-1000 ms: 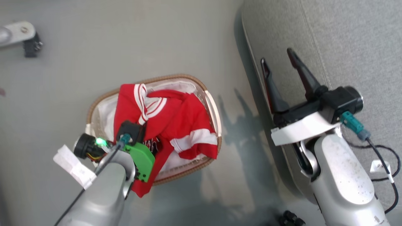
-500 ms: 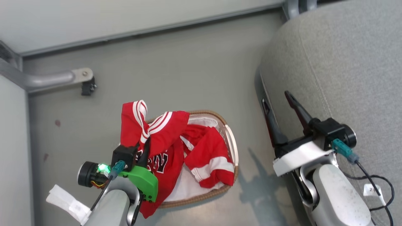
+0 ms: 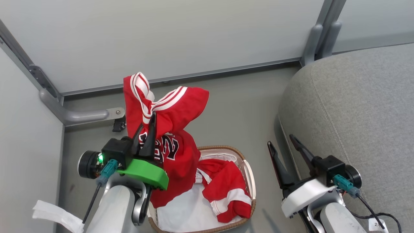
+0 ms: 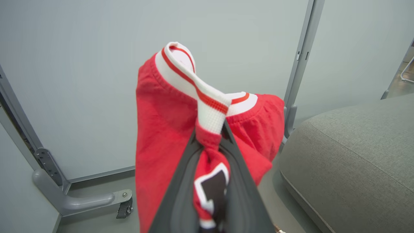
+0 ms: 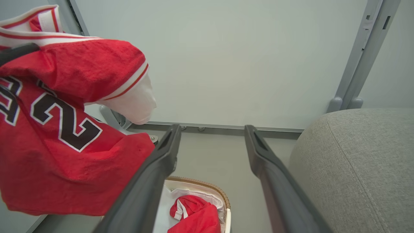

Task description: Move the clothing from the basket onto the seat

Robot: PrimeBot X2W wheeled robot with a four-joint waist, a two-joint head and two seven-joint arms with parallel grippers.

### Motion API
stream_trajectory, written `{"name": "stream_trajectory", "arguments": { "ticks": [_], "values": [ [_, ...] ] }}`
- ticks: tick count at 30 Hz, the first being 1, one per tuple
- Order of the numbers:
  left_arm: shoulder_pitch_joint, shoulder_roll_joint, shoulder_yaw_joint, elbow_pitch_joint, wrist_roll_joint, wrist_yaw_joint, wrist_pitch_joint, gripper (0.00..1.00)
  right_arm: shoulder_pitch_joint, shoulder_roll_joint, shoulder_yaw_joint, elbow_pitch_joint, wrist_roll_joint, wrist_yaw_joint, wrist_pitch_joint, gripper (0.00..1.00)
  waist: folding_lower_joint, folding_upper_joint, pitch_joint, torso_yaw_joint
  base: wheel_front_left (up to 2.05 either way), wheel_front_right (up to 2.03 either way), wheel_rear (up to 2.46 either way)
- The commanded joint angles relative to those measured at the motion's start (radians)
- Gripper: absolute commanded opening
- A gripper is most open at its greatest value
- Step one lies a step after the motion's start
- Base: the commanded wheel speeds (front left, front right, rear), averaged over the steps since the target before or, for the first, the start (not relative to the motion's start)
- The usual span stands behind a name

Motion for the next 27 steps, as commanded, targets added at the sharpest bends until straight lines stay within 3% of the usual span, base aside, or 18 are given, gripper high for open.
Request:
{"name": "stream_trajectory", "arguments": {
  "ticks": [1,9,19,27],
  "values": [
    [0.004,0.000,0.005,-0.017,-0.006,-0.004,-0.001,0.00,0.022,-0.004,0.007,0.007,-0.003,-0.001,-0.005,1.00,0.0001,0.0000,-0.030,0.020,0.00,0.00,0.00],
    [-0.019,-0.007,-0.021,-0.078,-0.038,-0.014,-0.001,0.00,0.049,-0.004,0.083,0.044,0.011,-0.001,-0.005,1.00,0.0001,0.0000,-0.052,0.032,0.00,0.00,0.00],
    [-0.044,-0.006,-0.120,-0.096,-0.098,0.007,-0.001,0.00,-0.093,-0.023,0.422,0.107,0.087,-0.001,-0.005,1.00,0.0001,0.0000,-0.048,0.071,0.00,0.00,0.00],
    [-0.076,-0.006,-0.204,-0.101,-0.129,0.024,-0.001,0.00,-0.261,-0.013,0.593,0.202,0.134,-0.001,-0.004,1.00,0.0001,0.0000,-0.035,0.109,0.00,0.00,0.00]
  ]
}}
